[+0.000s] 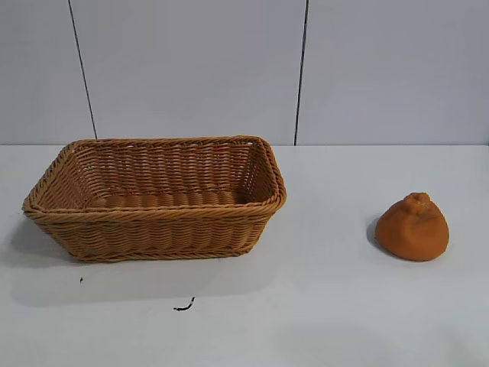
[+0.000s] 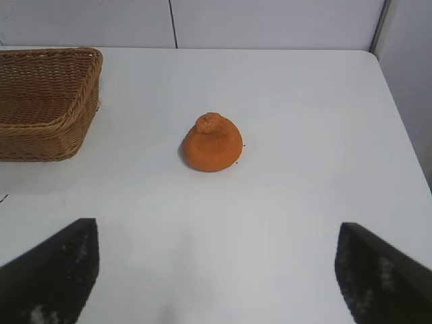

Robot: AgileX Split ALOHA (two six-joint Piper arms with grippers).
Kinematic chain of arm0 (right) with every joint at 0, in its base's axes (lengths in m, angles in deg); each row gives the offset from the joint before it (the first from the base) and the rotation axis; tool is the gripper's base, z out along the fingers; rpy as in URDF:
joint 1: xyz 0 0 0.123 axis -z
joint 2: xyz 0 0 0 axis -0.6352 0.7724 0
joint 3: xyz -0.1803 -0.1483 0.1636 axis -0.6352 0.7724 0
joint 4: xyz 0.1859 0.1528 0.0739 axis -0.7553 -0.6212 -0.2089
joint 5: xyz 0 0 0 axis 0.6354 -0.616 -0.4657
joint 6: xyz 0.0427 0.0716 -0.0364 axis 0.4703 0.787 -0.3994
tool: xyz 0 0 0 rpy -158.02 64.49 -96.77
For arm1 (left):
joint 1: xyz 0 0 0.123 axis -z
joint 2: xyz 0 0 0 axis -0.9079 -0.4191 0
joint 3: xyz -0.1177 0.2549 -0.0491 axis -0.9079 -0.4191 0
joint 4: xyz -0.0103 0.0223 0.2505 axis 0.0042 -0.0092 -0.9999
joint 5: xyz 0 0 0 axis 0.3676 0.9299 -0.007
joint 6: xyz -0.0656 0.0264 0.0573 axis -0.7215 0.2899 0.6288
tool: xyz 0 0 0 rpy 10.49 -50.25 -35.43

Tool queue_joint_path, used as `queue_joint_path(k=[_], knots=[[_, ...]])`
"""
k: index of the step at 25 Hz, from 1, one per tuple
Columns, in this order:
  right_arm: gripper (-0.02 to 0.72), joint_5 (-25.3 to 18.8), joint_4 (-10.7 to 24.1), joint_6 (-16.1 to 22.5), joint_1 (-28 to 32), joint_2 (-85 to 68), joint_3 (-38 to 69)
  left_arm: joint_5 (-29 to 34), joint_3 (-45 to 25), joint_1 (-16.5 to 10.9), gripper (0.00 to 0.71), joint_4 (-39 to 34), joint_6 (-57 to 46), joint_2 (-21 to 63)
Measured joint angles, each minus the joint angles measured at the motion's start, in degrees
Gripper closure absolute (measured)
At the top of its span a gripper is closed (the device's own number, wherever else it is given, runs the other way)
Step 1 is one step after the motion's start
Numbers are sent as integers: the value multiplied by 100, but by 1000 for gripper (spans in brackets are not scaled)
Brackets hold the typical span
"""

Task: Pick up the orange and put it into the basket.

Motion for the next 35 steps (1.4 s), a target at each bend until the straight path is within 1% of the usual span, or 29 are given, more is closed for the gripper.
queue_joint_path(k=[11, 14, 16, 19, 23, 29, 33, 35], knots=[[55, 17, 0, 0, 0, 0, -14, 0, 0, 0, 44, 0, 0, 0], [55, 199, 10, 18, 0, 60, -162, 0, 0, 0, 44, 0, 0, 0], [55, 313, 10, 57, 0, 401, -343, 0, 0, 0, 44, 0, 0, 0], [55, 349, 10, 178, 0, 1287, -696, 0, 0, 0, 44, 0, 0, 0], [55, 354, -12, 224, 0, 2819, -1385, 0, 0, 0, 44, 0, 0, 0], [55, 360, -206, 317, 0, 5198, -2726, 0, 0, 0, 44, 0, 0, 0], [55, 267, -366, 294, 0, 6764, -3641, 0, 0, 0, 44, 0, 0, 0], [55, 142, -494, 153, 0, 7468, -4158, 0, 0, 0, 44, 0, 0, 0]])
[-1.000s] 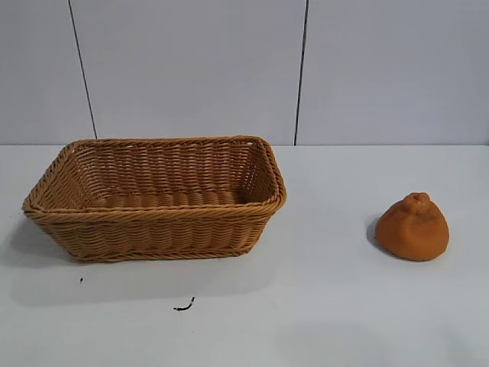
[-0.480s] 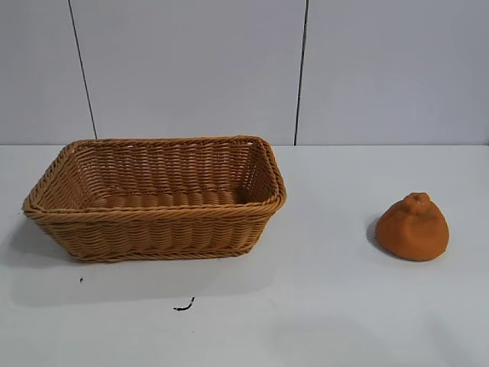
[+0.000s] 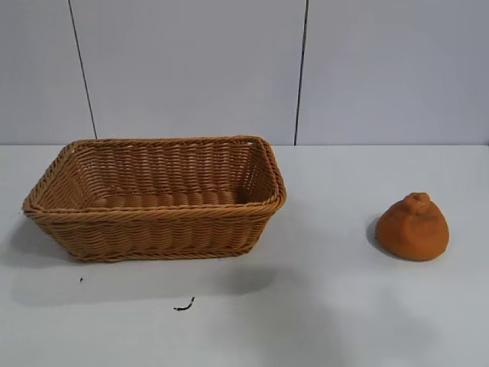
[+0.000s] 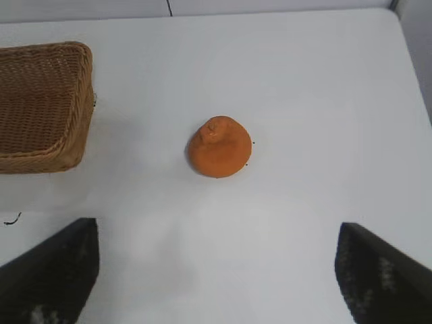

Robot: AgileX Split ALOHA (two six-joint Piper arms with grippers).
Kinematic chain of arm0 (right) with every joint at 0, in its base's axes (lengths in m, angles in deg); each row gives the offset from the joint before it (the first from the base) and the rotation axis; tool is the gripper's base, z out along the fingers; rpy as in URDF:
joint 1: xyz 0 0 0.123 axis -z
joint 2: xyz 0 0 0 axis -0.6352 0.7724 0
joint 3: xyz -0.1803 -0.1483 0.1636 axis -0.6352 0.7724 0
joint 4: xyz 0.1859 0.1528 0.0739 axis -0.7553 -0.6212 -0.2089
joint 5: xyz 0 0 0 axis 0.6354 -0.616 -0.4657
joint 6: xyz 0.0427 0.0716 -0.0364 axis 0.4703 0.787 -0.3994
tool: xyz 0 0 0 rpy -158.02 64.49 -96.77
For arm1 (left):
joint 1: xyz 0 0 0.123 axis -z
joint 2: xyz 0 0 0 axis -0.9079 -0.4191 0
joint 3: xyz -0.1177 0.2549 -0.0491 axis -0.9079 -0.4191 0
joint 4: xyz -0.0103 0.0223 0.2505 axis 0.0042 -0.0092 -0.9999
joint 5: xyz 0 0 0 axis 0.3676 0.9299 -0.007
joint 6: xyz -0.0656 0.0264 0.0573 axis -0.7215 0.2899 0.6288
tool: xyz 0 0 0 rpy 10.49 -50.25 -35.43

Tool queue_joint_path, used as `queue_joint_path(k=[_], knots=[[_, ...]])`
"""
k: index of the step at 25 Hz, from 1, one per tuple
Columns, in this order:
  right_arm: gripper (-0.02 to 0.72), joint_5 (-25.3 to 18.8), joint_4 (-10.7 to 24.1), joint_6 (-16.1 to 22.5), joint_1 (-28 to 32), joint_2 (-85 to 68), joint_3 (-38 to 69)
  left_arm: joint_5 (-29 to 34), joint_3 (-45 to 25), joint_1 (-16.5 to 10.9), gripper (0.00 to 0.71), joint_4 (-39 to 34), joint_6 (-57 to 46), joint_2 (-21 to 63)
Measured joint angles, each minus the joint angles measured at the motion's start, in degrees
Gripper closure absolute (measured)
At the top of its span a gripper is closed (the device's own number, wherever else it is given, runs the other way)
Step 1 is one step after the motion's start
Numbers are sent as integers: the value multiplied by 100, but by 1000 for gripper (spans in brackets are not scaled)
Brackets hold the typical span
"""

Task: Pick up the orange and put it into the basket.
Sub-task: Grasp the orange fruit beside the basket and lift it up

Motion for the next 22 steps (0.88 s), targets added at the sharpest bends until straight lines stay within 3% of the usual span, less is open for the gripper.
queue_joint_path(k=[7, 13, 22], knots=[[63, -80, -180, -229, 0, 1782, -1205, 0, 0, 0, 44, 0, 0, 0], [64, -108, -173, -248, -309, 2885, -1303, 0, 0, 0, 44, 0, 0, 0], [64, -63, 42, 71, -464, 4108, -1310, 0, 0, 0, 44, 0, 0, 0]])
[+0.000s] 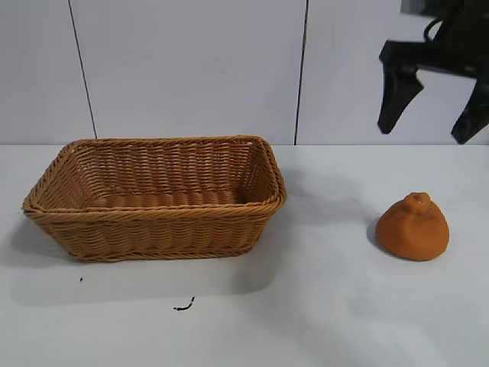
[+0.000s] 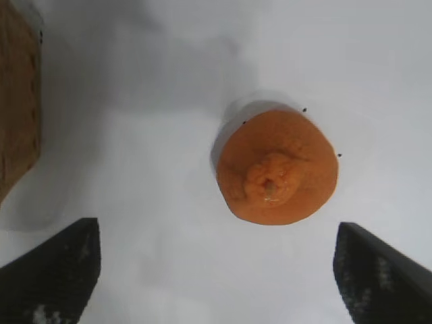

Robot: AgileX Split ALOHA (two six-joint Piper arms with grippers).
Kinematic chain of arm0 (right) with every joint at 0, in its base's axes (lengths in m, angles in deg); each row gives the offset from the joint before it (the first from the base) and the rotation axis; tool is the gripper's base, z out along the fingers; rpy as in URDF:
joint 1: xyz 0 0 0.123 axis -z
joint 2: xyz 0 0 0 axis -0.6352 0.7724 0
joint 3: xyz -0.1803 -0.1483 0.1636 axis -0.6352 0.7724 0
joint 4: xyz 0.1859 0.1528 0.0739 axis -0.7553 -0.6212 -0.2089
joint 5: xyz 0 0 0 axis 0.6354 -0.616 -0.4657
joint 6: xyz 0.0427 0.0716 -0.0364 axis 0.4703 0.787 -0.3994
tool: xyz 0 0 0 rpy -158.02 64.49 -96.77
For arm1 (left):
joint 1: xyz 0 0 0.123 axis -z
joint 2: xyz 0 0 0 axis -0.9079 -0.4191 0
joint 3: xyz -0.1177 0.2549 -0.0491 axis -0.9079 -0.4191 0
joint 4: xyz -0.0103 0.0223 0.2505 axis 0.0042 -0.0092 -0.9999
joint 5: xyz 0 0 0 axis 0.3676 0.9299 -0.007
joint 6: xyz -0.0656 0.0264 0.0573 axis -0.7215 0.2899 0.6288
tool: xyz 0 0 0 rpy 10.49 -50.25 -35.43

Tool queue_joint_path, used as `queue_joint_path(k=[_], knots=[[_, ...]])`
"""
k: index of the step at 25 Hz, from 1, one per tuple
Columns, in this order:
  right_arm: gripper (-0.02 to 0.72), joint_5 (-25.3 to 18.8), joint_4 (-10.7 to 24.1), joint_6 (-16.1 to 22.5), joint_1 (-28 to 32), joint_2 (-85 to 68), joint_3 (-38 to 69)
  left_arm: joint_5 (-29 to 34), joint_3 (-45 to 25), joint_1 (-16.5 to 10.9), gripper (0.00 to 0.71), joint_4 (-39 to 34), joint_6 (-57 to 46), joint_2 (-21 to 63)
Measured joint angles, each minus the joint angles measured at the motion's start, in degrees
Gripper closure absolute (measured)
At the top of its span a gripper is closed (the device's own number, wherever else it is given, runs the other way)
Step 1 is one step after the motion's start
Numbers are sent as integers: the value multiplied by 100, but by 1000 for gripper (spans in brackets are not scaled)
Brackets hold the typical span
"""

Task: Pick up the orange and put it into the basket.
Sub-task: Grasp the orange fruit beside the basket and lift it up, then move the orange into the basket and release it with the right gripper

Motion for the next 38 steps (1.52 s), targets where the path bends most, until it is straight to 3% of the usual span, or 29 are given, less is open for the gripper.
queue_joint_path(k=[6, 12, 15, 19, 20, 27, 38], knots=[[64, 87, 479, 249, 0, 593, 0, 0, 0, 0, 44, 0, 0, 0], [79, 448, 510, 334, 0, 857, 0, 0, 0, 0, 44, 0, 0, 0], [218, 474, 527, 375, 0, 857, 0, 0, 0, 0, 44, 0, 0, 0], [596, 412, 613, 387, 0, 836, -2, 0, 0, 0, 44, 0, 0, 0], [641, 371, 613, 391, 0, 803, -14, 0, 0, 0, 44, 0, 0, 0], [639, 63, 679, 391, 0, 380, -414, 0, 0, 0, 44, 0, 0, 0], [639, -1092, 613, 391, -26, -27, -2578, 0, 0, 0, 44, 0, 0, 0]])
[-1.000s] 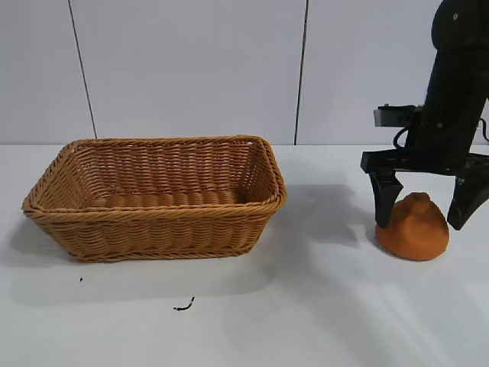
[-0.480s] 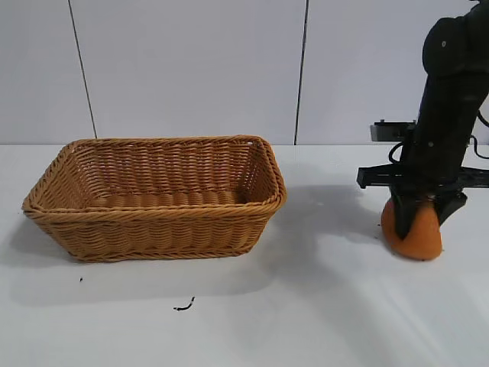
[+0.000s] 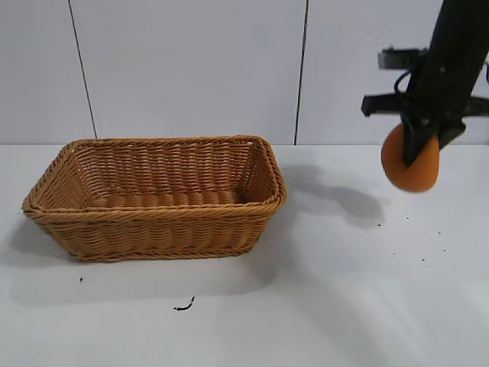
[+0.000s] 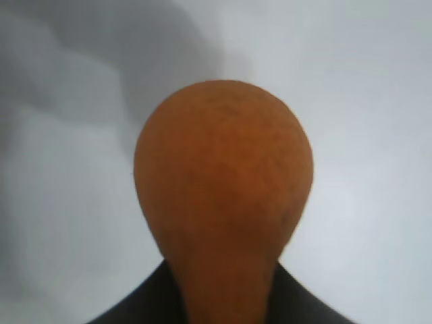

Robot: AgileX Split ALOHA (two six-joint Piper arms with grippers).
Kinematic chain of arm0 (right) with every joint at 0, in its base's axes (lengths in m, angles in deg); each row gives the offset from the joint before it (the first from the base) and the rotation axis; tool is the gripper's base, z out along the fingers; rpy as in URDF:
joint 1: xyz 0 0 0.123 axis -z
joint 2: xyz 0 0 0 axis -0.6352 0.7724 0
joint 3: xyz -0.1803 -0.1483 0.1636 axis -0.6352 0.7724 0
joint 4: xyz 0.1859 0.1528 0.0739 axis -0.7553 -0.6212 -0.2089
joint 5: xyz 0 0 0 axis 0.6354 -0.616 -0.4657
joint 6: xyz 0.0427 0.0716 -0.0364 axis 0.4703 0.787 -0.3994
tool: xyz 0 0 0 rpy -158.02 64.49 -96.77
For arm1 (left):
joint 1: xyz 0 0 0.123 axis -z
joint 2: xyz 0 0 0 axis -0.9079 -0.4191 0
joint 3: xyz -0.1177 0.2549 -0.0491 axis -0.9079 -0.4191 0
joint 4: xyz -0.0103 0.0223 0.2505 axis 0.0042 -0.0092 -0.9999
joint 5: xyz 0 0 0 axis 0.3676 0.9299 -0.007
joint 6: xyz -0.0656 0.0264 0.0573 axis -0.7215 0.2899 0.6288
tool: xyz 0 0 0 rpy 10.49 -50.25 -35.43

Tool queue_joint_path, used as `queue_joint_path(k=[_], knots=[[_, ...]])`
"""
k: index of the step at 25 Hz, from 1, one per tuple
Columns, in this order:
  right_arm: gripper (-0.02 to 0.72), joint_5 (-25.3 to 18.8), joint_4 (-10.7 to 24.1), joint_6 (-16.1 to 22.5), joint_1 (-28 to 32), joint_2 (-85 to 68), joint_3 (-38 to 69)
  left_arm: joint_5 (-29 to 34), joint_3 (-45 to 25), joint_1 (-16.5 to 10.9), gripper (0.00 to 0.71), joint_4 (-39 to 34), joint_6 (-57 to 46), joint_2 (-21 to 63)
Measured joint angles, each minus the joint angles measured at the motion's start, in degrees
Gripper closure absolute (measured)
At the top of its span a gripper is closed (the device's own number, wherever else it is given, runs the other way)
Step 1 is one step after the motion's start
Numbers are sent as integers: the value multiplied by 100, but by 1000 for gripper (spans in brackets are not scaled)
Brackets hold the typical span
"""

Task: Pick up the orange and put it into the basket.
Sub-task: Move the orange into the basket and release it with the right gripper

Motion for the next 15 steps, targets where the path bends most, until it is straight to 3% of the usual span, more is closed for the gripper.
queue_joint_path(k=[9, 15], knots=[[639, -112, 44, 0, -853, 0, -318, 0, 0, 0, 44, 0, 0, 0], [639, 342, 39, 37, -1784, 0, -318, 0, 0, 0, 44, 0, 0, 0]])
